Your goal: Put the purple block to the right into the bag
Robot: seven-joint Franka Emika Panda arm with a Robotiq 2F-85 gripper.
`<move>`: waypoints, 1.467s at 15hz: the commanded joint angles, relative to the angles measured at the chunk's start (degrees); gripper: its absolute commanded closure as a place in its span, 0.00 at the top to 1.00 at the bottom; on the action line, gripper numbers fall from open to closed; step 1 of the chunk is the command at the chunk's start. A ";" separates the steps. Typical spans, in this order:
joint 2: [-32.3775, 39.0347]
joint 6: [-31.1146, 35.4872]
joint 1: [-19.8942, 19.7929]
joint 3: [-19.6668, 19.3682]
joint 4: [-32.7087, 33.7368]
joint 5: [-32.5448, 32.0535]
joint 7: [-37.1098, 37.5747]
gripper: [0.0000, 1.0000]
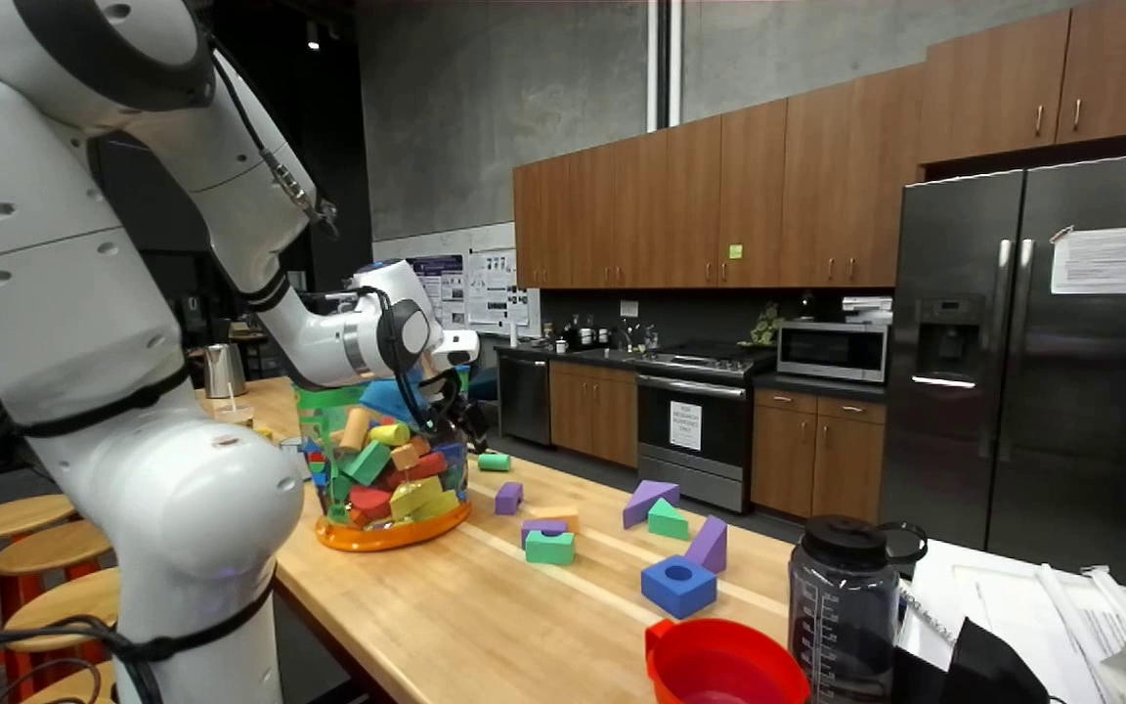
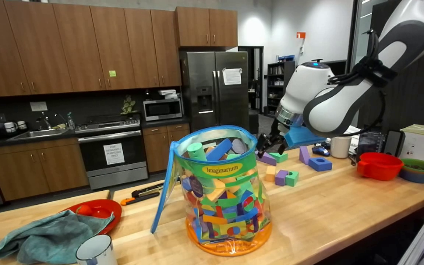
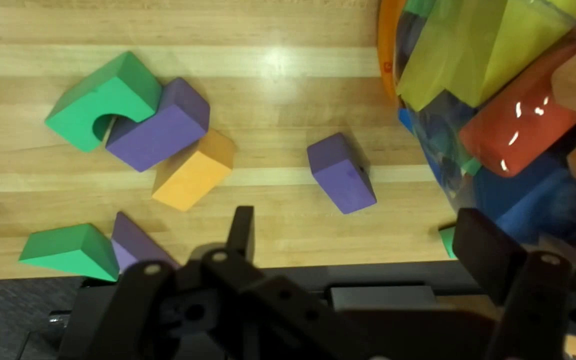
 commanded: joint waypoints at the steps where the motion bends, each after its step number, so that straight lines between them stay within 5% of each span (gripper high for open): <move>1: -4.53 -0.27 -5.34 2.39 -1.86 -3.94 3.55 1.00; 9: -2.38 -0.68 -18.54 0.79 3.84 -4.96 4.73 1.00; 17: 7.34 -5.21 -30.29 -0.27 16.14 -4.94 3.59 1.00; 19: 10.77 -8.16 -30.98 -0.08 19.89 -4.57 2.57 1.00; 20: 12.13 -10.05 -25.91 -4.89 21.50 -6.62 3.34 1.00; 22: 10.09 -8.34 -22.67 -8.19 18.82 -7.22 4.62 1.00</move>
